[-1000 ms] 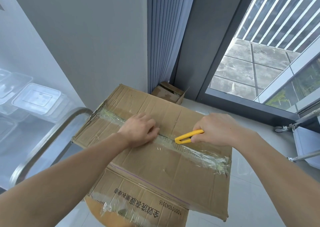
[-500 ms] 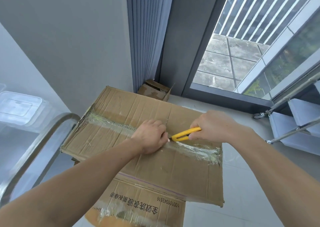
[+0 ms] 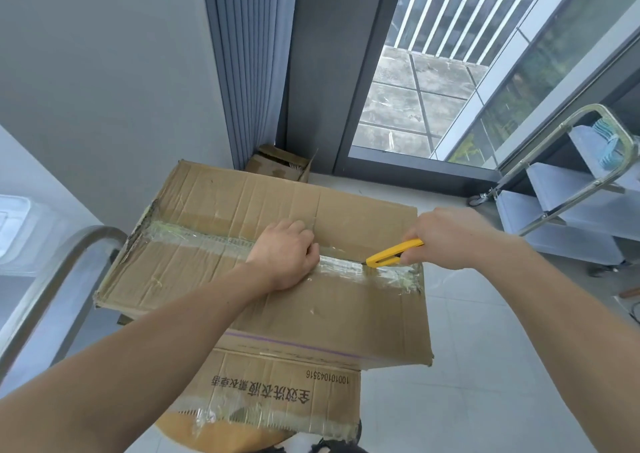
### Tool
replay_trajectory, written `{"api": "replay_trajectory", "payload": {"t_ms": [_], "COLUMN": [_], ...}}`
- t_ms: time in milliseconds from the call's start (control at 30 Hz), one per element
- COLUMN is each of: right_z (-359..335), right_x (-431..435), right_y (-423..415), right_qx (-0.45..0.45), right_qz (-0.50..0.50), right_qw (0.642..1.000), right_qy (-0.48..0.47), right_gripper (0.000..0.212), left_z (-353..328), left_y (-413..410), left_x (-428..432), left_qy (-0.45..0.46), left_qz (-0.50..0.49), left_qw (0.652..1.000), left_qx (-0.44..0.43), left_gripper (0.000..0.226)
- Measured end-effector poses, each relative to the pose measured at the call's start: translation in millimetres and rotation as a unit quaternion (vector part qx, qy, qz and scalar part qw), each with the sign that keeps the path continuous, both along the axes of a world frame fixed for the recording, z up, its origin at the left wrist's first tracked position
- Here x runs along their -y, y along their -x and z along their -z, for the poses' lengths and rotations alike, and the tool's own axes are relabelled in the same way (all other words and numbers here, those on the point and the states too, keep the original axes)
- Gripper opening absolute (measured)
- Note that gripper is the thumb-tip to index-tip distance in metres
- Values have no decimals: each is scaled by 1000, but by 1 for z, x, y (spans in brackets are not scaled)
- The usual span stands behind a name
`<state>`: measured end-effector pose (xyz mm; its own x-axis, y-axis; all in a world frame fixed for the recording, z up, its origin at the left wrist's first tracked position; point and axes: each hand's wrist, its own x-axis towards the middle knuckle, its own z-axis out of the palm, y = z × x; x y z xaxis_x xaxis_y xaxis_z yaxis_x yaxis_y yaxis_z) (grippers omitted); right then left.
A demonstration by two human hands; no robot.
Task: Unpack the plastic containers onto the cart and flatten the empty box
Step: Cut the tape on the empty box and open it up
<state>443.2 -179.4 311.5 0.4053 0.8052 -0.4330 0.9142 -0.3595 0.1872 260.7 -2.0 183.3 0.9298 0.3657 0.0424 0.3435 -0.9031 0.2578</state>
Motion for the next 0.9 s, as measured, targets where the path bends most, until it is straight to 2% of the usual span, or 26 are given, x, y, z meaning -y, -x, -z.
{"api": "replay_trajectory", "payload": {"t_ms": [200,367,467,667,900], "right_z": [6,6,10,3,1], "right_x": [14,19,20,34,56], "right_y": [-14,-19,-22,-33,-47], "right_qx": [-10,-37,-37,-31,-24], "right_qz": [-26,-40,-57,-71,-58], "right_qw": [999,998,996,996,997], "right_qy": [-18,-41,-57,-45,-37], "right_gripper": [28,26,26,27,25], "left_z": [-16,-25,-23,-12,-15], "left_y": [-11,-42,-54,-54,-56], "left_x": [25,72,88,89,91], "left_qy": [-13,-15,-5,-8,-8], "left_qz": [-44,-30,-28,-39,-37], "left_qw": [999,998,997,998,998], "left_qx": [1,-59,-67,-53,-56], "left_gripper": [33,37,35,26,36]}}
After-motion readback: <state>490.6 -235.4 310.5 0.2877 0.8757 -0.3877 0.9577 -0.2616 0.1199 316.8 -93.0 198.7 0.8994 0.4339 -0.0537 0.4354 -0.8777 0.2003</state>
